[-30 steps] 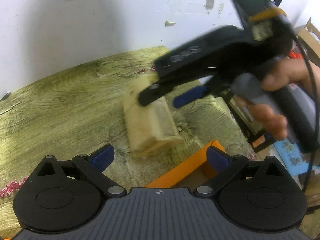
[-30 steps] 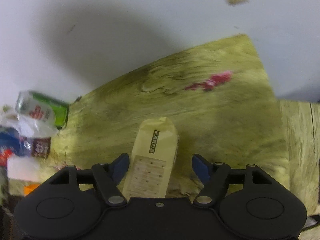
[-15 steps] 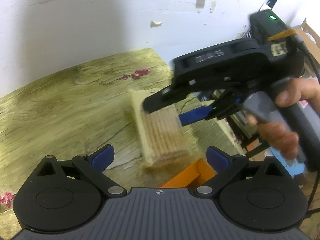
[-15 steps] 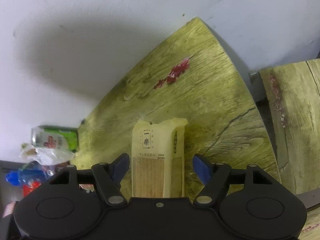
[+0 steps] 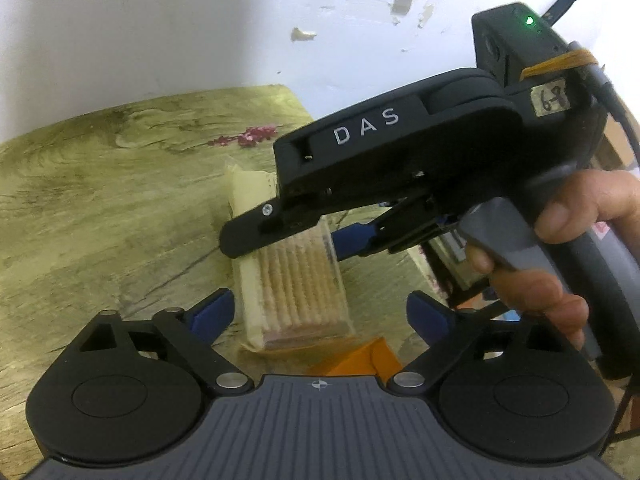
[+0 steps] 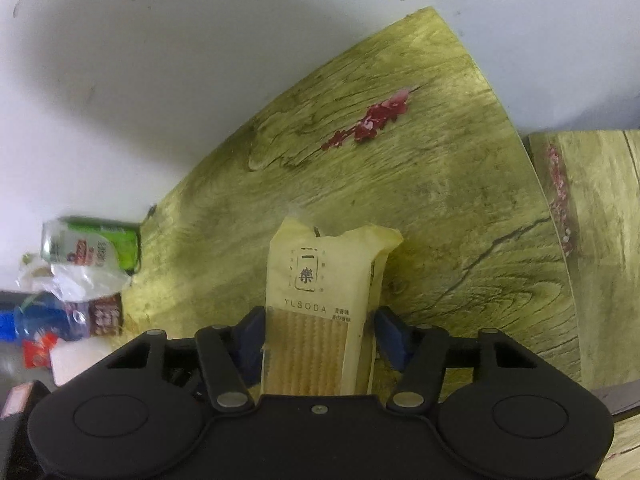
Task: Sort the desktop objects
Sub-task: 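Lift and carry the stick pack with both grippers toward the orange tray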
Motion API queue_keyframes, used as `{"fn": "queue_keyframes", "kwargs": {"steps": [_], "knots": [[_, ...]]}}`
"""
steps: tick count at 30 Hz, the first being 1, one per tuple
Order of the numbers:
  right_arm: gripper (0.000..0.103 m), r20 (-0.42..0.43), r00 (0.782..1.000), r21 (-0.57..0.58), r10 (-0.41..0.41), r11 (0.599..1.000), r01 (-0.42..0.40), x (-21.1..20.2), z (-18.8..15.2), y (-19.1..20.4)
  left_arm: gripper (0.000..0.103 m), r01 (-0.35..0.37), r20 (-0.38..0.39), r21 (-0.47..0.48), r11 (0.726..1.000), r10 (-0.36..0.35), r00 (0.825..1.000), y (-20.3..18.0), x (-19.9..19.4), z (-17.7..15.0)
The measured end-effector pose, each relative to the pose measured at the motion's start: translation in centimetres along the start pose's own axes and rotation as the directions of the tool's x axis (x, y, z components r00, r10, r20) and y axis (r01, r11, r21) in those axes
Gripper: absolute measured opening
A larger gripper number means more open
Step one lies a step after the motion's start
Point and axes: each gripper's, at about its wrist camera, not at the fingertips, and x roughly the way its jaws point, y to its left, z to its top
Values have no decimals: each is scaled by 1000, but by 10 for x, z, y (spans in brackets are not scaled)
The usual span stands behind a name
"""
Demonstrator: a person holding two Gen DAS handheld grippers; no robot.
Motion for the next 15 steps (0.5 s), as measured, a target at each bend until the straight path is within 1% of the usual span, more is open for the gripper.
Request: {"fn": "queue_keyframes", "kwargs": {"steps": [4, 14, 15], "knots": [[56, 9, 1000, 25, 25, 999, -25, -1, -2, -3, 92, -7, 11, 16, 1000, 7, 1000, -3, -3, 1], [56, 56, 997, -7, 58, 998, -58, -24, -8, 10, 92, 2, 75, 55, 998, -6, 997, -19, -35, 0], [54, 61, 996, -11, 60, 998, -60, -28, -10, 12, 92, 2, 83, 59, 998, -7, 997, -21, -39, -1]]}}
